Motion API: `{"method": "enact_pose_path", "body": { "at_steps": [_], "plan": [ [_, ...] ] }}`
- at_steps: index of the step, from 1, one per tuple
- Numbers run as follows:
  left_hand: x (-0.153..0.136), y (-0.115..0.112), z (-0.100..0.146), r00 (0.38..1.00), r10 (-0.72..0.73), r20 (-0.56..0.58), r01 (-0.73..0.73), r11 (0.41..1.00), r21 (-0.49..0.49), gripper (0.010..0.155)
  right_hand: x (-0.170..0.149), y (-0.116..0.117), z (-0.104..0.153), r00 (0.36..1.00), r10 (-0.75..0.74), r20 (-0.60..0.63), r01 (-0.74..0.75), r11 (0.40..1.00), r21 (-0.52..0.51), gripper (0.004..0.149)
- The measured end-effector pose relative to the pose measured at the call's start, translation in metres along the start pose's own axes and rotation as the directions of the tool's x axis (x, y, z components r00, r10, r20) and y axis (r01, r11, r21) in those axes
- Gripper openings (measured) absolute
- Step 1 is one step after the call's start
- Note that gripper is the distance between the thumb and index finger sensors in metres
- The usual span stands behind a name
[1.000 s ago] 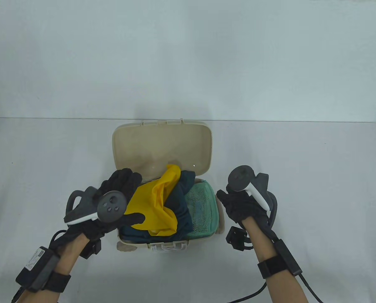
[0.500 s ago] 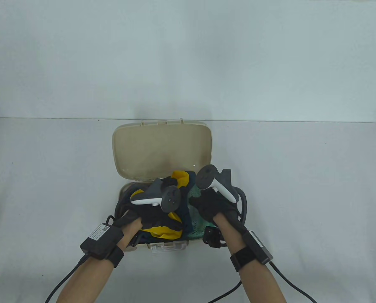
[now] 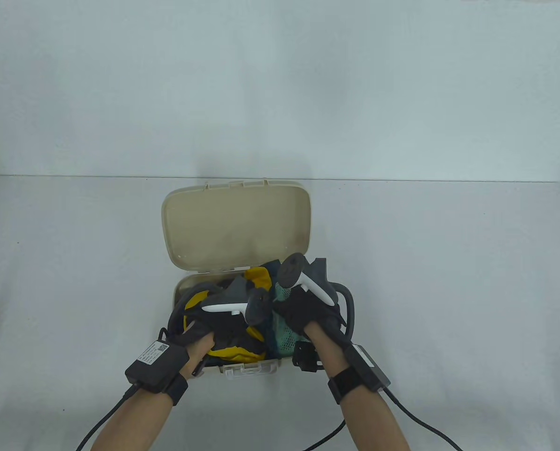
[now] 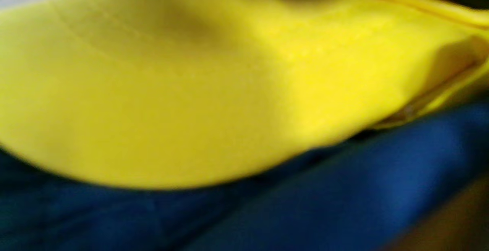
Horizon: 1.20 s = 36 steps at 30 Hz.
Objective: Pack suitcase
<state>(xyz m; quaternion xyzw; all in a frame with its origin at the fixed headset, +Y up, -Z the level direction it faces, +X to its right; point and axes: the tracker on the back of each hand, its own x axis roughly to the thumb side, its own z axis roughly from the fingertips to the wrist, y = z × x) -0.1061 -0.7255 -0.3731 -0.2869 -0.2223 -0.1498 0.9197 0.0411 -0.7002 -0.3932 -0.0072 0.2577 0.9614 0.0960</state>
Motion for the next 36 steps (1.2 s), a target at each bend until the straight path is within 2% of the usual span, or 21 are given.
{"method": "enact_pose_path", "body": {
  "at_steps": [2,5,10,15,22,25,28,31,32,36],
  "plan": [
    [0.001,-0.002,-0.002,1.000,0.016,-0.017,-0.016,0.999,-0.034,0.103,0.005,0.005,0.000,0.999,0.037,-0.009,-0.037,0.999,-0.013,0.092],
    [0.001,-0.004,-0.002,0.999,0.026,-0.021,-0.027,0.999,-0.029,0.102,0.009,0.008,0.001,0.997,0.078,-0.025,-0.079,0.996,-0.027,0.095],
    [0.001,-0.006,-0.002,0.999,0.046,-0.020,-0.047,0.998,-0.048,0.104,0.013,0.013,0.001,0.996,0.082,-0.035,-0.082,0.997,-0.004,0.104],
    [-0.002,-0.009,-0.002,0.999,0.034,-0.031,-0.036,0.996,-0.082,0.105,0.014,0.019,0.000,0.996,0.083,-0.037,-0.083,0.997,0.003,0.104],
    [-0.005,-0.012,0.000,0.999,0.024,-0.030,-0.026,0.996,-0.090,0.105,-0.002,0.008,-0.003,0.995,-0.089,-0.034,0.091,0.994,0.054,0.093],
    [-0.006,-0.012,0.001,0.999,0.034,-0.024,-0.036,0.995,-0.092,0.104,-0.003,0.007,-0.003,0.993,-0.114,-0.027,0.116,0.991,0.064,0.091],
    [-0.007,-0.014,0.002,0.999,0.040,-0.015,-0.041,0.996,-0.083,0.106,0.006,0.010,-0.003,0.999,-0.046,-0.017,0.047,0.997,0.067,0.098],
    [-0.010,-0.016,0.001,0.997,0.074,-0.001,-0.074,0.993,-0.097,0.107,0.024,0.023,0.002,0.988,0.151,0.028,-0.153,0.986,0.064,0.108],
    [-0.013,-0.021,0.006,0.995,0.095,0.002,-0.095,0.990,-0.103,0.107,0.025,0.024,0.003,0.991,0.128,0.036,-0.130,0.990,0.045,0.109],
    [-0.016,-0.021,0.005,0.995,0.102,0.016,-0.100,0.991,-0.094,0.108,0.029,0.031,0.005,0.987,0.153,0.043,-0.155,0.987,0.047,0.114]
  ]
}}
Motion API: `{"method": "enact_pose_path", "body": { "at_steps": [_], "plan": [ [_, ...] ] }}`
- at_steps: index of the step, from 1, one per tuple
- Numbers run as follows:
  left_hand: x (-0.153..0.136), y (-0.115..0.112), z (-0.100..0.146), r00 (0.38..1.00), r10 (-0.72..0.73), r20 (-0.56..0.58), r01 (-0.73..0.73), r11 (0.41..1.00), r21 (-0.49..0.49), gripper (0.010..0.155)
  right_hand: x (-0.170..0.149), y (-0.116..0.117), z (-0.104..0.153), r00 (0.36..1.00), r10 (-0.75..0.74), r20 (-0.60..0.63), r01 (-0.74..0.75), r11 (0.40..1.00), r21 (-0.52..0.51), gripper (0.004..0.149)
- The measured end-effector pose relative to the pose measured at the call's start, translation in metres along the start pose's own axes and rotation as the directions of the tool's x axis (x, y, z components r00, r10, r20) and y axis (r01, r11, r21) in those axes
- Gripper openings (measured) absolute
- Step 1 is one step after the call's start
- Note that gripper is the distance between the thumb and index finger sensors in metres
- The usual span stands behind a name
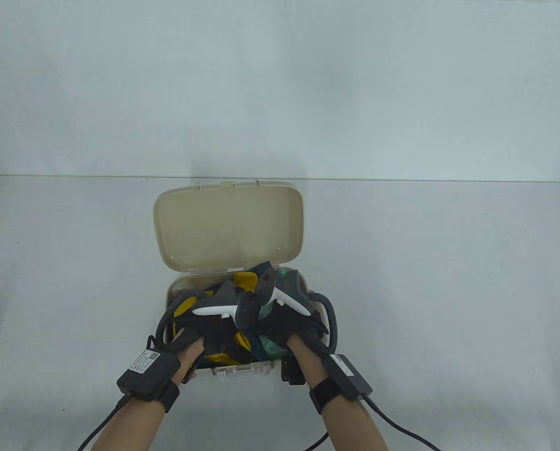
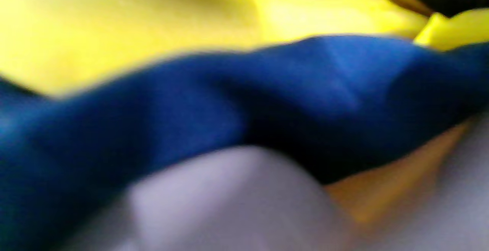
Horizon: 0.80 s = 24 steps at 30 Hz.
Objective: Pack suitcase
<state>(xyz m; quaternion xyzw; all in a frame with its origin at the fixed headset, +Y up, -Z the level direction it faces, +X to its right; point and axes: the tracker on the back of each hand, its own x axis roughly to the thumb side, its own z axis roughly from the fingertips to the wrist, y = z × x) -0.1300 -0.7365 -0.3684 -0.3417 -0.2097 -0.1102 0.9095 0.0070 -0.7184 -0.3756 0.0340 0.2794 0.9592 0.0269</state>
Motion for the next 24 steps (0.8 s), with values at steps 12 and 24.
{"method": "enact_pose_path", "body": {
  "at_steps": [12,24],
  "plan": [
    [-0.005,-0.005,0.003,0.998,0.058,0.009,-0.058,0.998,-0.008,0.106,-0.022,-0.010,-0.002,0.981,-0.192,-0.017,0.191,0.979,-0.077,0.106],
    [-0.006,-0.006,0.003,0.998,0.057,0.018,-0.056,0.998,-0.014,0.105,-0.032,-0.012,0.004,0.968,-0.237,0.081,0.234,0.971,0.045,0.097]
  ]
}}
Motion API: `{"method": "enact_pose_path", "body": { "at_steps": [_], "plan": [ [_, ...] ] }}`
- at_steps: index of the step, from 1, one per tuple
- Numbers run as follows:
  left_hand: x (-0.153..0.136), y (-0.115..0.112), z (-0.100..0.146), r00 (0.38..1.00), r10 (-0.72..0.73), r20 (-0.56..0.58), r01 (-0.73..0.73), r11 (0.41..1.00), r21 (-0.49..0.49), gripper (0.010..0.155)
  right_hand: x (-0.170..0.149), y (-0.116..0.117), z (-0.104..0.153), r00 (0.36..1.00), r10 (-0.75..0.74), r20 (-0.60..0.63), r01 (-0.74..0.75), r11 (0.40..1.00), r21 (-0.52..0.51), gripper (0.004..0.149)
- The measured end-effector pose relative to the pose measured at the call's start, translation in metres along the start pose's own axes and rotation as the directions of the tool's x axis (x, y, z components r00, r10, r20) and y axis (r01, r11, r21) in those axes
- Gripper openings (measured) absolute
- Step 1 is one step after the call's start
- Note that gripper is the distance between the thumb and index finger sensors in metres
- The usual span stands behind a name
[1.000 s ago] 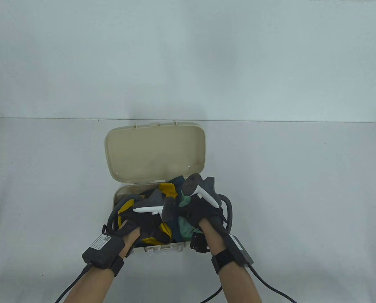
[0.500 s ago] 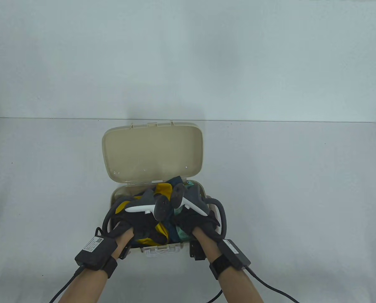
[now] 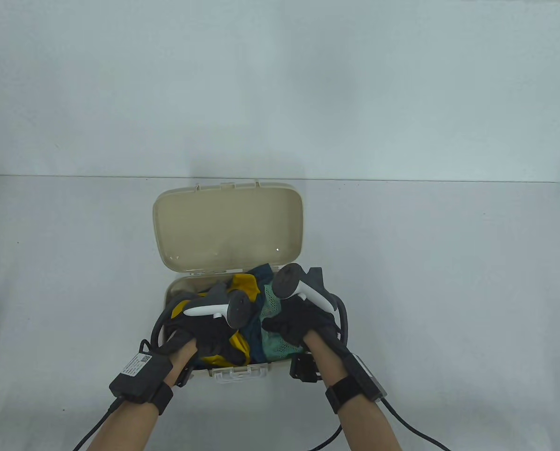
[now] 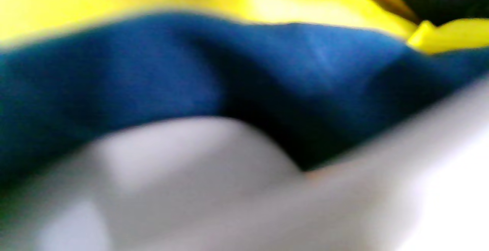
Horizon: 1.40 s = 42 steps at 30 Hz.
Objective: Pack suitcase
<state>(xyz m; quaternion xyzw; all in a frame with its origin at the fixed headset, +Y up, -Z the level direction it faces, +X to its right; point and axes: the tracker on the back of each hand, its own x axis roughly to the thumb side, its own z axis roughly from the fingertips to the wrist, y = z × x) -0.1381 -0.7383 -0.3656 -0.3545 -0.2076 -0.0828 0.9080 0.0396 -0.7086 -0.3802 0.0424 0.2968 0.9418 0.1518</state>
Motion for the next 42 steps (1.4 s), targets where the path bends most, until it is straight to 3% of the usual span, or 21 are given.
{"method": "enact_pose_path", "body": {
  "at_steps": [3,5,9,12,15,19,24,31,33,34,36,39,42],
  "plan": [
    [-0.001,0.000,0.001,1.000,-0.022,-0.002,0.022,1.000,0.014,0.105,-0.003,-0.009,0.009,0.991,-0.123,0.055,0.118,0.989,0.095,0.098],
    [-0.002,0.002,0.003,0.999,-0.032,0.003,0.032,0.999,0.030,0.105,-0.002,-0.021,0.020,0.986,-0.141,0.089,0.136,0.989,0.063,0.093],
    [-0.002,0.012,0.014,0.999,-0.020,0.033,0.017,0.997,0.079,0.104,0.010,-0.046,0.050,0.988,0.000,0.156,0.011,0.998,-0.068,0.086],
    [-0.007,0.025,0.031,0.997,0.052,0.060,-0.061,0.984,0.169,0.103,0.021,-0.049,0.063,0.966,0.163,0.202,-0.137,0.981,-0.137,0.086],
    [-0.016,0.027,0.052,0.992,0.101,0.080,-0.118,0.961,0.248,0.102,0.026,-0.039,0.066,0.909,0.319,0.269,-0.275,0.943,-0.189,0.093],
    [-0.039,0.013,0.066,0.992,0.120,-0.035,-0.102,0.942,0.320,0.104,0.027,-0.014,0.055,0.847,0.441,0.296,-0.404,0.897,-0.181,0.105],
    [-0.056,-0.013,0.062,0.984,0.169,-0.059,-0.149,0.956,0.251,0.101,0.033,0.011,0.038,0.806,0.491,0.331,-0.452,0.871,-0.190,0.109],
    [-0.048,-0.014,0.055,0.990,0.119,-0.079,-0.099,0.970,0.221,0.101,0.038,0.030,0.015,0.770,0.559,0.307,-0.538,0.828,-0.160,0.114],
    [-0.046,-0.016,0.052,0.990,0.108,-0.087,-0.087,0.972,0.217,0.102,0.036,0.043,0.010,0.679,0.697,0.230,-0.665,0.717,-0.210,0.114],
    [-0.045,-0.016,0.052,0.991,0.105,-0.088,-0.084,0.973,0.217,0.102,0.035,0.044,0.009,0.666,0.713,0.221,-0.677,0.702,-0.222,0.113],
    [-0.043,-0.015,0.052,0.991,0.074,-0.109,-0.049,0.975,0.218,0.102,0.033,0.043,0.008,0.719,0.644,0.262,-0.609,0.765,-0.209,0.113],
    [-0.043,-0.014,0.052,0.990,0.075,-0.116,-0.048,0.974,0.219,0.102,0.033,0.038,0.010,0.723,0.634,0.275,-0.597,0.774,-0.211,0.112],
    [-0.044,-0.007,0.056,0.990,0.077,-0.117,-0.050,0.975,0.218,0.102,0.033,0.019,0.015,0.796,0.497,0.345,-0.464,0.867,-0.179,0.106]
  ]
}}
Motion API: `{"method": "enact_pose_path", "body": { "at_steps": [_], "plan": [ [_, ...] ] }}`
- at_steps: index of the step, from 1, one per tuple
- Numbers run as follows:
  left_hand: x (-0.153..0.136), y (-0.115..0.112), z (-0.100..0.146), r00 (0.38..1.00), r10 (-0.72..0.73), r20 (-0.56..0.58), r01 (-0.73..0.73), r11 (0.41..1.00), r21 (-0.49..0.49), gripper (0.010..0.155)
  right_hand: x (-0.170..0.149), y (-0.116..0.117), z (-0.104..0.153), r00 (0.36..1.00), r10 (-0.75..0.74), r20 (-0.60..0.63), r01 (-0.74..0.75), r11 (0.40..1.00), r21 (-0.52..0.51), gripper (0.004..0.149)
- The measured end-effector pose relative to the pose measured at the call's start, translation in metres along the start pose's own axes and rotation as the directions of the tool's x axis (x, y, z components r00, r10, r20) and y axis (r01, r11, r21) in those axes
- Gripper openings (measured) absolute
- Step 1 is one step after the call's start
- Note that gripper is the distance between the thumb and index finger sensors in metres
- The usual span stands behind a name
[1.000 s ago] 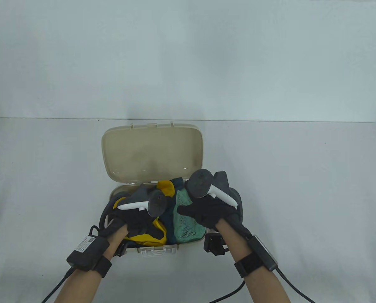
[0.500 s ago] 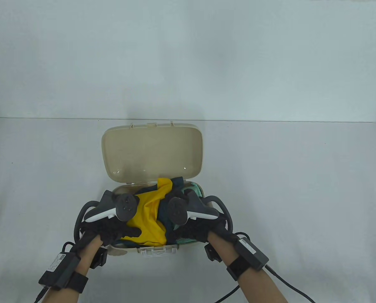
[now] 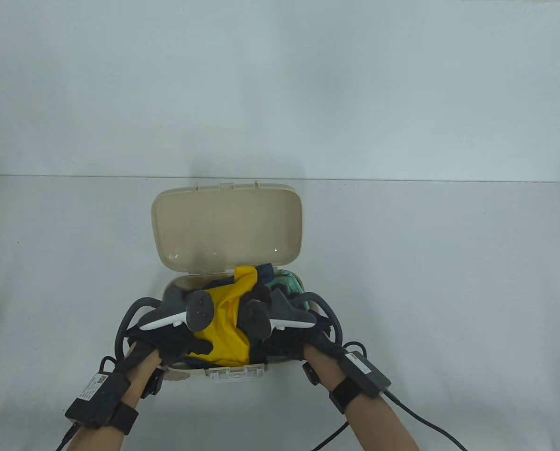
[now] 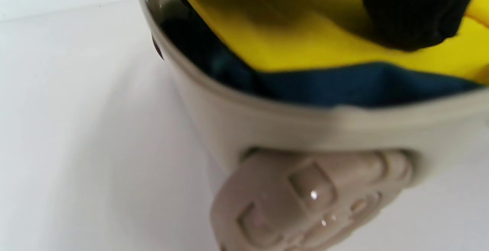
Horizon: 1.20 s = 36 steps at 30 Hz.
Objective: Pack suitcase
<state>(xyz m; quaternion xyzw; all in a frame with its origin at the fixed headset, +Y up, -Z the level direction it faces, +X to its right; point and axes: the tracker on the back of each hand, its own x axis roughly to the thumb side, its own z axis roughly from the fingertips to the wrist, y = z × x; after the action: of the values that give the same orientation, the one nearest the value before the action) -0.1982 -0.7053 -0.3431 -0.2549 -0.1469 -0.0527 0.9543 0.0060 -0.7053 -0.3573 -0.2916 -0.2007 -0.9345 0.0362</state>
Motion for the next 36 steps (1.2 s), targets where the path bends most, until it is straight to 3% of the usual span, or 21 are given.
{"method": "enact_pose_path", "body": {
  "at_steps": [3,6,10,18,21,24,27,30,33,36],
  "plan": [
    [-0.003,0.008,0.006,1.000,0.012,0.008,-0.012,0.999,0.031,0.101,-0.016,-0.025,0.012,0.979,-0.200,0.041,0.204,0.970,-0.131,0.099],
    [-0.009,0.009,0.009,1.000,0.015,-0.003,-0.015,0.999,0.053,0.100,-0.034,-0.033,0.020,0.968,-0.252,0.014,0.249,0.944,-0.217,0.099],
    [-0.015,0.000,0.003,0.998,0.063,0.004,-0.063,0.998,0.022,0.100,-0.039,-0.016,0.017,0.962,-0.274,0.017,0.272,0.946,-0.179,0.105],
    [-0.015,-0.006,-0.001,0.998,0.063,0.010,-0.064,0.997,0.038,0.100,-0.011,0.017,-0.013,0.949,-0.308,0.058,0.313,0.942,-0.120,0.108],
    [-0.015,-0.008,-0.001,0.998,0.055,0.012,-0.056,0.997,0.046,0.100,-0.009,0.021,-0.017,0.925,-0.372,0.076,0.378,0.919,-0.110,0.109],
    [-0.014,-0.008,-0.002,0.998,0.055,0.014,-0.055,0.997,0.050,0.101,-0.015,0.029,-0.020,0.842,-0.532,0.091,0.539,0.835,-0.106,0.107],
    [-0.013,-0.008,-0.002,0.999,0.046,0.014,-0.047,0.998,0.050,0.101,-0.017,0.031,-0.020,0.868,-0.491,0.078,0.497,0.858,-0.127,0.106],
    [-0.014,-0.007,-0.002,0.999,0.042,0.016,-0.042,0.998,0.050,0.101,-0.018,0.025,-0.018,0.850,-0.520,0.086,0.527,0.842,-0.116,0.106],
    [-0.016,0.000,0.005,0.999,0.028,0.017,-0.029,0.998,0.058,0.100,-0.023,0.001,-0.010,0.856,-0.508,0.098,0.515,0.855,-0.059,0.104],
    [-0.017,0.009,0.014,0.999,-0.044,-0.007,0.045,0.996,0.075,0.099,-0.028,-0.029,0.009,0.907,-0.405,0.115,0.419,0.895,-0.154,0.101]
  ]
}}
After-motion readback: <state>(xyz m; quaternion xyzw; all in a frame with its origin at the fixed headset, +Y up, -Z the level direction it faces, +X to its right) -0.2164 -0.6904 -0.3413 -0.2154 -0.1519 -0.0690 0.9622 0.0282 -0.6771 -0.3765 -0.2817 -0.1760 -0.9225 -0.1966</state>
